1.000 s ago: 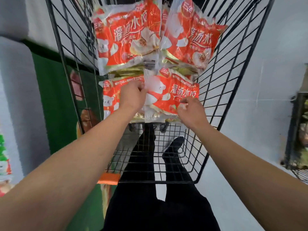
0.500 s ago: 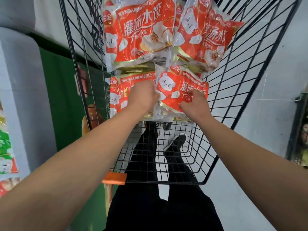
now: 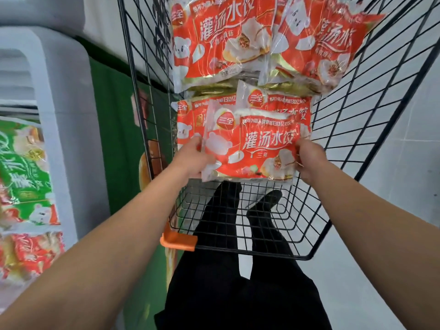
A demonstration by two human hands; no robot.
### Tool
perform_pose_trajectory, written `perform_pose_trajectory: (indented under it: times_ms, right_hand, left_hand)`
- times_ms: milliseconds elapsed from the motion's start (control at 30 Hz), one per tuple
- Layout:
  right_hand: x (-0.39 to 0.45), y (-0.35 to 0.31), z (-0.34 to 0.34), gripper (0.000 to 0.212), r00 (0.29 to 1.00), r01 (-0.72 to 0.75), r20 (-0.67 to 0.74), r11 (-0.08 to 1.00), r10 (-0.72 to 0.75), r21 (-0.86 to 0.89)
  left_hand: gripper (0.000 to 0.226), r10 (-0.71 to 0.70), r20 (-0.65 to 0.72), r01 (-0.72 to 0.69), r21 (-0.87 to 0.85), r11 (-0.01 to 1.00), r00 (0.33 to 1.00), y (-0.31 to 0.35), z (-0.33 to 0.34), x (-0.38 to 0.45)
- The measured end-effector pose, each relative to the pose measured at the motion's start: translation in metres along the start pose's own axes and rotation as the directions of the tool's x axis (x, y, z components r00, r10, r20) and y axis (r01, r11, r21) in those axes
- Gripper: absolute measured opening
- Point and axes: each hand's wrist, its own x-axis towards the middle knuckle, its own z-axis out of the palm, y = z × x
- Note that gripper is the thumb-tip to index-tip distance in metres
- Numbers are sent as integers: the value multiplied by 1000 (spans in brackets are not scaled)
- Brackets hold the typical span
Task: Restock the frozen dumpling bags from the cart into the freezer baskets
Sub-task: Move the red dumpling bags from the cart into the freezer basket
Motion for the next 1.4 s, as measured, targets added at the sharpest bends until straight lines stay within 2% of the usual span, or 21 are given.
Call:
perform_pose_trajectory:
  times_ms: [33,100,200,300,367,433,500,600,733,833,933,1033,1167,1267,1400]
  right_hand:
    - [-3,2,-1,9,1000,-12,-2,999,12,47]
    - [-6,7,-5,17,998,-68,28,986,65,154]
    - [-13,12,-12,20,981,-185,114,933,157,310]
    - [-22,15,-23,16,977,-188,171,906,130,379]
    - [-27,13,-28,14,983,-124,172,923,64,365]
    - [-40,9,-34,12,988,-14,150,954,-33,300]
    - [-53,8,-39,17,982,96,139,975,-126,202]
    - [-75,9,-46,21,956,220,176,969,-237,109]
    - [-117,28,-66,22,884,371,286,927,-371,55]
    - [-149,52,-82,16,826,458,356,888,-437,27]
    - [-183,68,-91,22,773,548,382,836,-507,0]
    - [-220,79,-86,22,712,610,452,792,-538,-18]
    - [-261,97,-62,18,650,672,544,735,-530,-88]
    - [-296,121,-30,15,577,747,626,649,-525,-144]
    - [-339,159,13,17,493,817,726,542,-479,-197]
  left_hand:
    - [38,41,-31,-42,-32,999,999,4,1,3]
    - [17,91,-88,-102,-136,985,992,14,0,7]
    - [22,67,-97,-92,-272,958,993,22,1,5]
    - [19,72,-137,-111,-312,944,988,20,6,-6]
    - [8,91,-177,-142,-297,944,980,13,9,-16]
    - [11,85,-224,-152,-298,942,971,0,14,-33]
    - [16,56,-249,-150,-377,914,967,-12,18,-54]
    - [17,28,-198,-132,-534,835,980,-21,27,-88]
    - [28,63,-217,-181,-585,791,974,-50,54,-147]
    - [30,76,-288,-247,-624,741,955,-90,75,-194]
    - [25,24,-470,-363,-649,669,882,-131,87,-244]
    - [22,-18,-587,-446,-634,632,809,-166,85,-283]
    - [20,-81,-667,-503,-631,590,741,-201,72,-325]
    - [19,-160,-721,-550,-635,543,675,-246,58,-354]
    - [20,-243,-711,-591,-691,416,660,-314,42,-382]
